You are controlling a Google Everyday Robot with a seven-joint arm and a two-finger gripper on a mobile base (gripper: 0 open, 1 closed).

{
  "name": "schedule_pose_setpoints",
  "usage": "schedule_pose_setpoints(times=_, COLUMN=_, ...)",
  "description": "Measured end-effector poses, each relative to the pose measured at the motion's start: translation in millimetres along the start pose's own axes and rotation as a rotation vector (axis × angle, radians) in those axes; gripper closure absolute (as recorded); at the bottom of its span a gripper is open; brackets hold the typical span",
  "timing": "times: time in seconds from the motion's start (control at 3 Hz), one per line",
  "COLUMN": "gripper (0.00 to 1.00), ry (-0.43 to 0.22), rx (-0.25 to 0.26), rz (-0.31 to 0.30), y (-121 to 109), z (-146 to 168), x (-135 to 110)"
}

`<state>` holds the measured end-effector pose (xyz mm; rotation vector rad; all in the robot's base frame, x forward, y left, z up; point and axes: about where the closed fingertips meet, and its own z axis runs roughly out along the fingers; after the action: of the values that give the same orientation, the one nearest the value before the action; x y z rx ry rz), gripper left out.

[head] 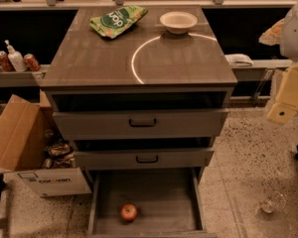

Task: Pick apple from bottom drawer and place on counter

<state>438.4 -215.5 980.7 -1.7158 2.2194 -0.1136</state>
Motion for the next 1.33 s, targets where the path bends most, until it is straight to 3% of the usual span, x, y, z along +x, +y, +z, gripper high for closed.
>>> schedule_pose_setpoints(times=0.67, gripper=0.00, ry=-0.016, rx=0.006, rz=0.012, y=2, z=12, x=-3)
schedule_pose_setpoints(times=1.0, gripper=0.00, ry=-0.090, rx=-0.032, rz=-0.025, y=16, z=55, x=-15)
schedule_pose_setpoints(times=1.33, gripper=0.00, ry=-0.239, rx=-0.100, rz=-0.063, y=47, z=129, x=-39)
